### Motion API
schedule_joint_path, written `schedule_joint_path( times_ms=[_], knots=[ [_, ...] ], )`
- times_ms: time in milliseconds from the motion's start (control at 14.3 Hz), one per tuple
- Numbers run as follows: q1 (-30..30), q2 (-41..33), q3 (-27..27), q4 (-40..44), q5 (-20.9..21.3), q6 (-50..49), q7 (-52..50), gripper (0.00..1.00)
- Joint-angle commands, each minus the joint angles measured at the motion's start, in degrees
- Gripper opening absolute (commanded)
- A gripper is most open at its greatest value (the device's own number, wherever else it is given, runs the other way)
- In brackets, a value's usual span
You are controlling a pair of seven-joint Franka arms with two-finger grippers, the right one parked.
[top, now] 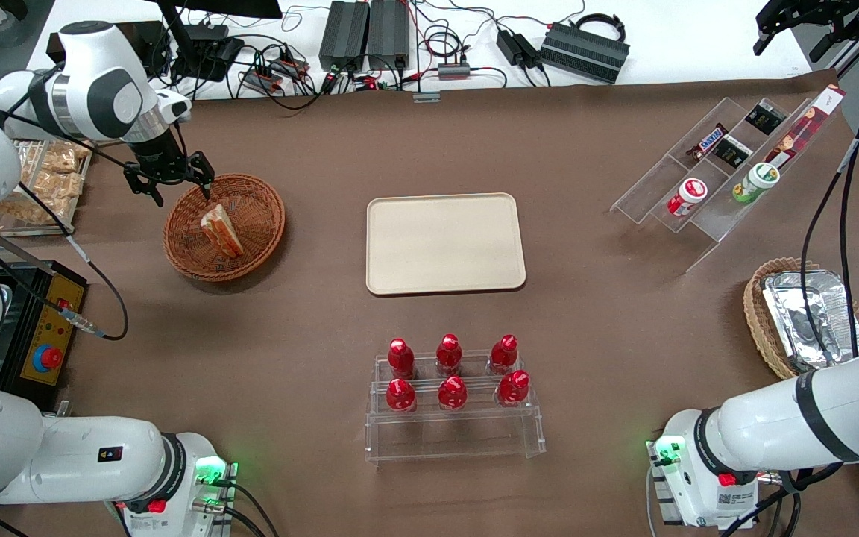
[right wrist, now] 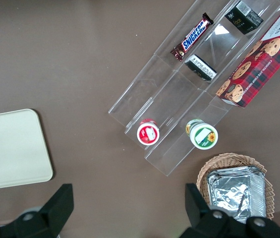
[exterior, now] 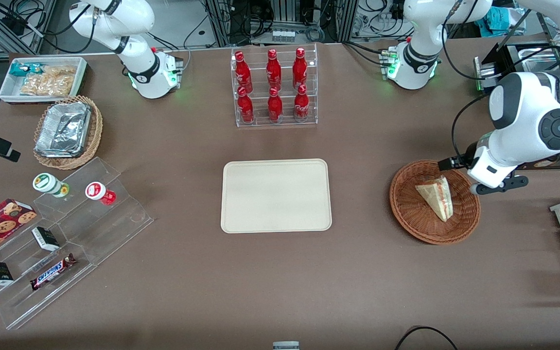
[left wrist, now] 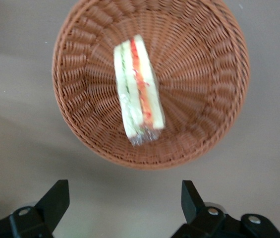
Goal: Place sandwich from basket to tray
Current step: 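Lower the open left gripper over the wrapped sandwich in the wicker basket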
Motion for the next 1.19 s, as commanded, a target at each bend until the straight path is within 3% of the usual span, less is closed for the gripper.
schedule_joint_path(
  times_ms=[0,210,840,910,980,1050,1120],
  knots=[
    [0.6,-1.8,-0.2,-6.2,-0.7,8.5,-5.0,1.00],
    [0.3,-0.2,-0.2,-8.8,-2.8,16.6,-13.4,1.00],
    [0.0,10.9,-0.3,-9.4,-3.1,28.9,-16.5,1.00],
    [0.0,11.1,-0.3,-9.7,-3.1,28.9,-17.5,0.96],
    [0.0,10.8,-0.3,-10.1,-3.1,28.8,-18.2,0.70],
    [0.1,10.4,-0.3,-10.2,-3.1,28.2,-18.3,0.36],
    [0.1,10.0,-0.3,-10.1,-3.1,27.5,-18.2,0.15]
  ],
)
